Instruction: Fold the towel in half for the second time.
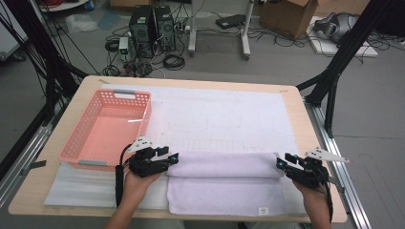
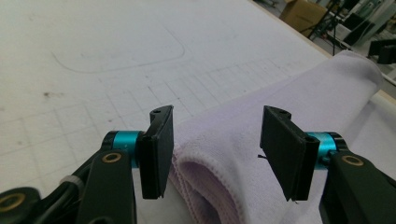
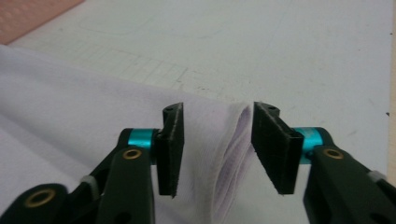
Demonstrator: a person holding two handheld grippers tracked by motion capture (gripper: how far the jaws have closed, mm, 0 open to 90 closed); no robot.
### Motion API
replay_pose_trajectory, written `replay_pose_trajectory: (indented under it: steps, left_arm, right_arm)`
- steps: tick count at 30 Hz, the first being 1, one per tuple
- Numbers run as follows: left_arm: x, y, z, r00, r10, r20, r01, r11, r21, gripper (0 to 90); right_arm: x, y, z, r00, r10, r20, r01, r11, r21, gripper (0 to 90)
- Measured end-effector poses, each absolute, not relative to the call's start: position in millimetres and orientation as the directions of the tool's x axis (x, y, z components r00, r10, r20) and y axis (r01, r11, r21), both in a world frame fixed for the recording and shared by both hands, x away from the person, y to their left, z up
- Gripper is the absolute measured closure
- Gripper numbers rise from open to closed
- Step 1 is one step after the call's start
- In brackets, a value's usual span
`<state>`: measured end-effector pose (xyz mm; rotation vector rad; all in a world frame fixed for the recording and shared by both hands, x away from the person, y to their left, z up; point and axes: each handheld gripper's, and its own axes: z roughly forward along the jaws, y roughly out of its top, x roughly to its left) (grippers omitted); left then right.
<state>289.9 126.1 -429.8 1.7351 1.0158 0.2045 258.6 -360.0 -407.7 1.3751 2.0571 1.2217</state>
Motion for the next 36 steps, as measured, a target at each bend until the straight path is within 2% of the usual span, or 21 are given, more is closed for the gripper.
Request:
replay_pose_trajectory:
  steps: [2,3,5,6,7,9,10,18,36]
  left_arm:
    - [293.4,121.6,-435.1,0.629,0.703,-0.333,0.545,-0.093,0.833,51.7]
    - [293.3,119.9,-437.6,0.637,0.694,-0.335,0.548,-0.103,0.830,58.8]
    - [292.0,117.1,-440.5,0.657,0.683,-0.319,0.547,-0.140,0.825,80.8]
    - [291.1,116.7,-441.6,0.660,0.678,-0.323,0.549,-0.143,0.824,82.5]
    - [289.5,116.9,-441.8,0.660,0.679,-0.321,0.547,-0.142,0.825,83.5]
    - [286.5,119.7,-441.4,0.660,0.676,-0.329,0.542,-0.125,0.831,84.1]
    - [284.3,121.3,-440.8,0.660,0.674,-0.332,0.537,-0.115,0.835,84.2]
    - [267.4,127.7,-434.0,0.687,0.654,-0.317,0.487,-0.090,0.869,84.3]
    - [198.9,128.2,-435.7,0.743,0.619,-0.256,0.433,-0.152,0.889,84.0]
  right_arm:
    - [272.9,-355.2,-410.6,-0.451,0.882,0.137,0.584,0.176,0.793,48.6]
    - [277.7,-353.3,-411.8,-0.454,0.882,0.129,0.591,0.190,0.784,48.6]
    - [288.5,-349.1,-414.9,-0.457,0.883,0.105,0.589,0.212,0.780,50.5]
    - [291.2,-348.1,-416.2,-0.462,0.881,0.107,0.592,0.216,0.777,55.0]
    - [293.9,-347.3,-418.3,-0.475,0.873,0.110,0.599,0.229,0.768,66.1]
    - [292.9,-346.6,-421.7,-0.501,0.858,0.115,0.604,0.251,0.757,82.5]
    - [290.6,-347.2,-422.1,-0.508,0.854,0.112,0.595,0.255,0.762,83.7]
    - [254.3,-355.1,-416.7,-0.511,0.853,0.105,0.505,0.199,0.840,85.2]
    - [170.4,-366.2,-415.9,-0.487,0.868,0.098,0.462,0.161,0.872,87.8]
